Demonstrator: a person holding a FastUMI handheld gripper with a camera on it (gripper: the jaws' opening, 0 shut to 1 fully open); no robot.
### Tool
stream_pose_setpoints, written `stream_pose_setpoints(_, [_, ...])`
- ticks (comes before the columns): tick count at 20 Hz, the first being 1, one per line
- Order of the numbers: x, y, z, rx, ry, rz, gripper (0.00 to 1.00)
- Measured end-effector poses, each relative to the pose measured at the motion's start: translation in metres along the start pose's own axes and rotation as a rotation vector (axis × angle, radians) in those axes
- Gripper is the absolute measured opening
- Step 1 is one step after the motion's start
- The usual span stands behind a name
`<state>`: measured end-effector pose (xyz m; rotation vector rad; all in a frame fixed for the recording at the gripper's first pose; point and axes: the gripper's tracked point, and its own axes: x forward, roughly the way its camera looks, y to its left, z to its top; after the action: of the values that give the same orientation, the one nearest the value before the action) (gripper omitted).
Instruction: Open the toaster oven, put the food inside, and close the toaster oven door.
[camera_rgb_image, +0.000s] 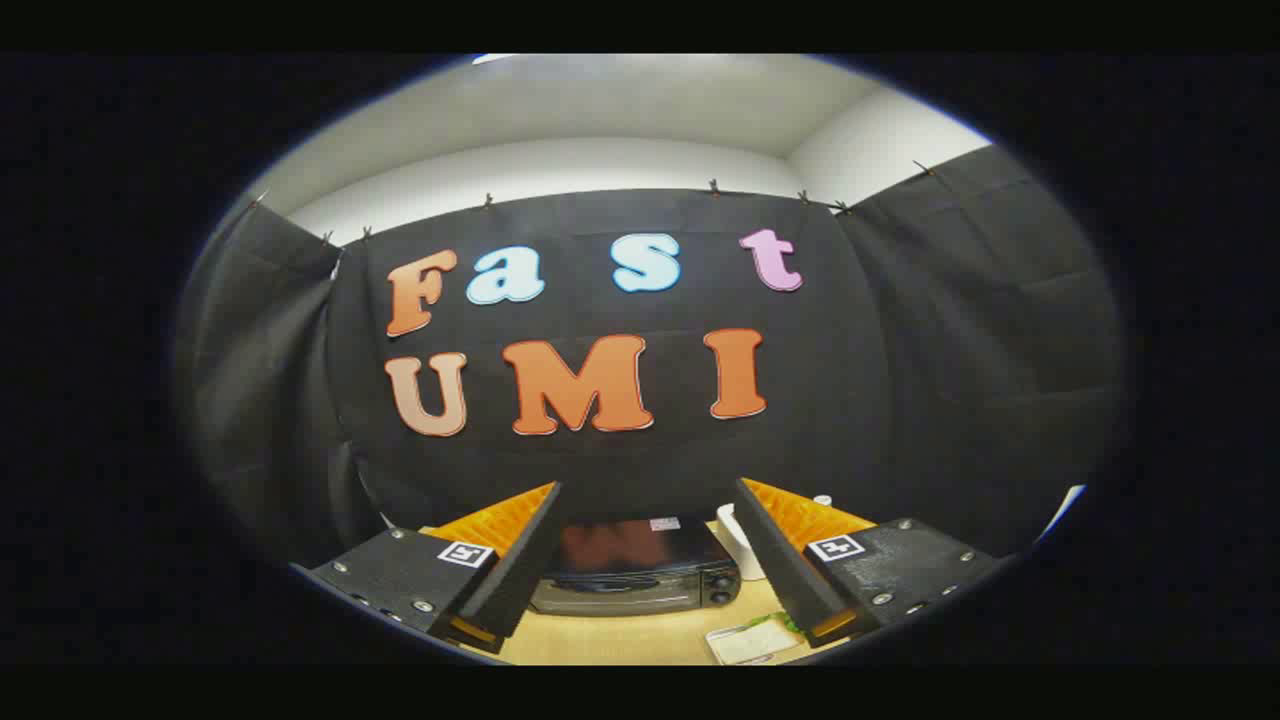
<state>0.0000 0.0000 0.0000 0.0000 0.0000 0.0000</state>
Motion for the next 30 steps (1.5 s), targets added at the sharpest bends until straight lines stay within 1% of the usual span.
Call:
stream_pose_setpoints(6, [-0.006,0.009,0.004,-0.035,0.019,0.0,0.98])
stream_pose_setpoints(12, [-0.013,0.009,0.015,-0.051,-0.001,-0.013,0.99])
stream_pose_setpoints(19, [-0.01,0.012,0.012,-0.086,0.0,-0.018,0.99])
stream_pose_setpoints(24, [0.011,0.036,-0.016,-0.084,0.026,0.02,0.99])
stream_pose_setpoints(30, [0.054,0.074,-0.082,-0.097,0.137,0.083,0.99])
